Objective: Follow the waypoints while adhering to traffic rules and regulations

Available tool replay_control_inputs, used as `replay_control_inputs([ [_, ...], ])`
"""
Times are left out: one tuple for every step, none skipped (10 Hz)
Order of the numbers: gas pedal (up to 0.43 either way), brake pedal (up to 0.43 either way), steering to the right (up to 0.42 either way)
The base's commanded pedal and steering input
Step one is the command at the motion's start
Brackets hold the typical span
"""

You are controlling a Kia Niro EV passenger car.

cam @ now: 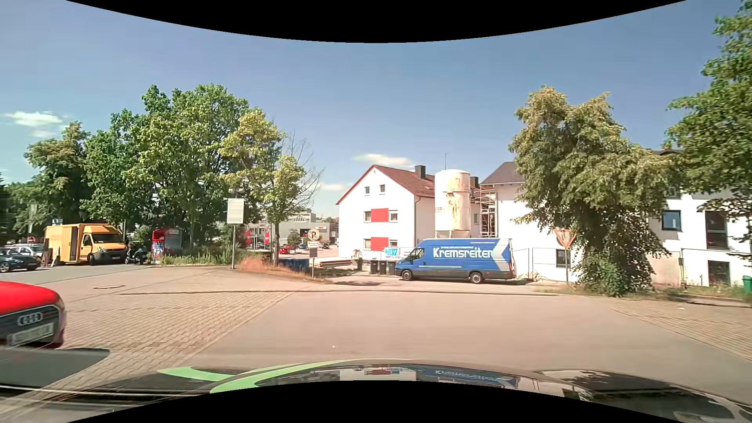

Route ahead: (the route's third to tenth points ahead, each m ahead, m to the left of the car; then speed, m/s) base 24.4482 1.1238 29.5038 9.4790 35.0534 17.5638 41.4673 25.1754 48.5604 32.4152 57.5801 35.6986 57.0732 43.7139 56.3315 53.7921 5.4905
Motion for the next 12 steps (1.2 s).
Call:
replay_control_inputs([
  [0.0,0.0,-0.068],
  [0.0,0.0,-0.054],
  [0.0,0.006,-0.05],
  [0.0,0.067,-0.045],
  [0.0,0.104,-0.031],
  [0.0,0.146,-0.016],
  [0.0,0.152,-0.004],
  [0.0,0.165,0.005],
  [0.0,0.177,0.008],
  [0.0,0.189,0.009],
  [0.0,0.201,0.01],
  [0.0,0.207,0.01],
])
